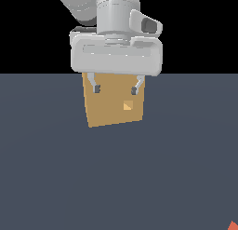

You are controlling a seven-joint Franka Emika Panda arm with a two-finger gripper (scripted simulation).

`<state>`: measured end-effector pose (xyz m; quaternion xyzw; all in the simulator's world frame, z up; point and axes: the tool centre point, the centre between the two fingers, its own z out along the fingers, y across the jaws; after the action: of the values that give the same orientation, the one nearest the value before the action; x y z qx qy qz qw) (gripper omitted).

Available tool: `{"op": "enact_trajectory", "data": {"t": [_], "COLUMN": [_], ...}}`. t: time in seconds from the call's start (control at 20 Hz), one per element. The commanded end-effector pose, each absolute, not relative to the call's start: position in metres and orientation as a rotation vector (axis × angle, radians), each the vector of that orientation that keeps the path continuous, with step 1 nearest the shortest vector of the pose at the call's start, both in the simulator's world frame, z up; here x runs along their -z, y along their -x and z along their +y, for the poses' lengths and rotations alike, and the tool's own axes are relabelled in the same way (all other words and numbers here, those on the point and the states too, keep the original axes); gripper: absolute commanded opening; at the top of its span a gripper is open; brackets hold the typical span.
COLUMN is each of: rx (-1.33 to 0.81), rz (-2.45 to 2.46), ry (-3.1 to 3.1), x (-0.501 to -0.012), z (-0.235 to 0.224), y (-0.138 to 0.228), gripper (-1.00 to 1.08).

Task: Insert the peg into the horizontal hole in a box.

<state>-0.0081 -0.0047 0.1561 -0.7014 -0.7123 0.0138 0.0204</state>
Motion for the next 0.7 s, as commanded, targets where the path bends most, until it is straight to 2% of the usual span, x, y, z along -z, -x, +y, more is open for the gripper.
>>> {"op": "enact_trajectory", "data": {"t": [0.0, 0.35, 0.65], "rx": [-0.043, -0.041, -0.037], "rz": [-2.209, -2.154, -2.004], "ry": [2.175, 2.234, 2.378], "x": [-0.156, -0.151, -0.138], "z": [-0.005, -0.019, -0.058], "y": [0.008, 0.0, -0.019], "gripper": [1.0, 1.0, 1.0]}}
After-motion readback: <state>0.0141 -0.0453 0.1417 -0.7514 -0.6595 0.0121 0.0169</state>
